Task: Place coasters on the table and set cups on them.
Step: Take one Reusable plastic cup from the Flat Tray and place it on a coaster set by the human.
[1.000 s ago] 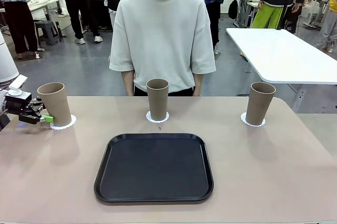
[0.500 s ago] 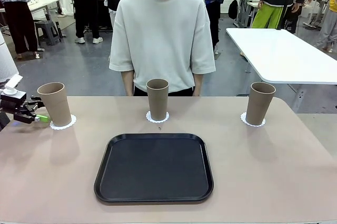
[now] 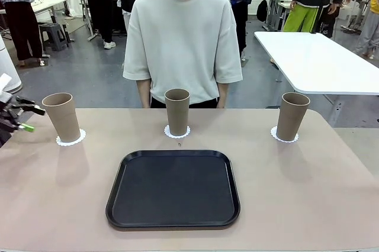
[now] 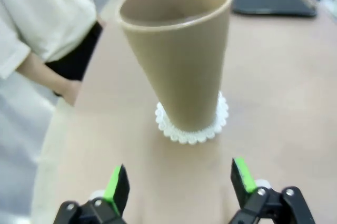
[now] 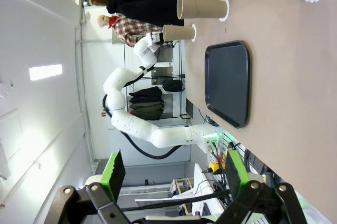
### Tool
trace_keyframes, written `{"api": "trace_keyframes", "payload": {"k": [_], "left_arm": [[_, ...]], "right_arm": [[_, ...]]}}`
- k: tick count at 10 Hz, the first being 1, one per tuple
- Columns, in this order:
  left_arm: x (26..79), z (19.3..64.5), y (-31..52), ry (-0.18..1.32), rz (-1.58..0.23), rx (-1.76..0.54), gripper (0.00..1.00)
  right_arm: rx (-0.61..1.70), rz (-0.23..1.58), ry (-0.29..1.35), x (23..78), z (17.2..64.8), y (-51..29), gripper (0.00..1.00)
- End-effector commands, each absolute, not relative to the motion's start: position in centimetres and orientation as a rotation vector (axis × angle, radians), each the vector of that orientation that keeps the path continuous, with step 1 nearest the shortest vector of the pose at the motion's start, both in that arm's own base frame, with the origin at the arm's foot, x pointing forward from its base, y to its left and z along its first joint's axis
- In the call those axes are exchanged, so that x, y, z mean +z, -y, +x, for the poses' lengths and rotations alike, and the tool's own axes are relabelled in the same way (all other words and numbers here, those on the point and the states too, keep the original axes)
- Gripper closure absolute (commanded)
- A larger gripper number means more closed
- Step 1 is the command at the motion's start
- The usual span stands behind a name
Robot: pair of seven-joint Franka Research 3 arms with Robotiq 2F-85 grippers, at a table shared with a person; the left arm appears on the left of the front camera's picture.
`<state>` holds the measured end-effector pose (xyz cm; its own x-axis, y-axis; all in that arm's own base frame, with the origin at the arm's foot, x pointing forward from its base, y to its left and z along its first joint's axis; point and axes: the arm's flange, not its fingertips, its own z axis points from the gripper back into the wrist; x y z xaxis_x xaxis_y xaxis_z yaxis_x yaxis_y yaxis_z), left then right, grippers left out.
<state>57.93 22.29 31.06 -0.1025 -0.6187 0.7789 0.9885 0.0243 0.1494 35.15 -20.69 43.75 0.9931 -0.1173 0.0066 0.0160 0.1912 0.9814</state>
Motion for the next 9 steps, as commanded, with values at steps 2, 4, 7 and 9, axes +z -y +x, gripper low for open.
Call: {"api": "trace_keyframes", "payload": {"k": [2,4,7,9], "left_arm": [[40.6,51.0,-18.7,0.762,-0.261,-1.643,0.0],[44.9,48.3,-16.5,0.687,-0.1,-1.541,0.0],[49.3,44.9,-13.3,0.457,0.143,-1.373,0.0],[51.6,43.1,-12.0,0.27,0.141,-1.365,0.0]], "right_arm": [[-0.081,1.384,0.095,43.7,35.0,20.7,0.0],[-0.081,1.384,0.095,43.7,35.0,20.7,0.0],[-0.081,1.384,0.095,43.7,35.0,20.7,0.0],[-0.081,1.384,0.095,43.7,35.0,20.7,0.0]]}}
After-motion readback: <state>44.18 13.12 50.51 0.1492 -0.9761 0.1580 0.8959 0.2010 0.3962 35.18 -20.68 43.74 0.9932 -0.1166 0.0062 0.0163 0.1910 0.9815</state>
